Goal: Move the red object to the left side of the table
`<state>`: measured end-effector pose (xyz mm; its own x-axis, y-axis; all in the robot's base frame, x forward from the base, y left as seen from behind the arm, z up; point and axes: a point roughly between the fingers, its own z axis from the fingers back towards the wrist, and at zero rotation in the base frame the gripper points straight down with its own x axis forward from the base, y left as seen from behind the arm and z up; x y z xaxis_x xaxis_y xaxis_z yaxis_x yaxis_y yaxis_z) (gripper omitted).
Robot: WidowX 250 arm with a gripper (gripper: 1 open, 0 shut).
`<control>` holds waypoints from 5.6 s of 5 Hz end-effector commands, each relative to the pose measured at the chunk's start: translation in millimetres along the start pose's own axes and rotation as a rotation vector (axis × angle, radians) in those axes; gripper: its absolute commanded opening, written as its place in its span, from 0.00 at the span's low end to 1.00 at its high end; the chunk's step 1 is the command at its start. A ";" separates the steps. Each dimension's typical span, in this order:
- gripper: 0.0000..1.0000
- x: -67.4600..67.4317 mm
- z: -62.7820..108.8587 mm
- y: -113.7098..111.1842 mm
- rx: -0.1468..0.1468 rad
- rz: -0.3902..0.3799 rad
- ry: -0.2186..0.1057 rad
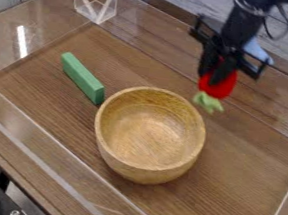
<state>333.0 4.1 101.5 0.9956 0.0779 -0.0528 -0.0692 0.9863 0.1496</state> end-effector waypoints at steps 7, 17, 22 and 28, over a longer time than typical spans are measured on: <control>0.00 27.0 -13.1 168.5 -0.036 -0.049 -0.064; 0.00 53.5 -16.2 205.5 -0.138 0.071 -0.048; 0.00 21.4 -26.1 209.1 -0.231 0.171 -0.061; 0.00 15.5 -44.6 203.2 -0.232 0.153 0.019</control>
<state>327.7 211.4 68.5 0.9644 0.2375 -0.1162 -0.2485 0.9643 -0.0917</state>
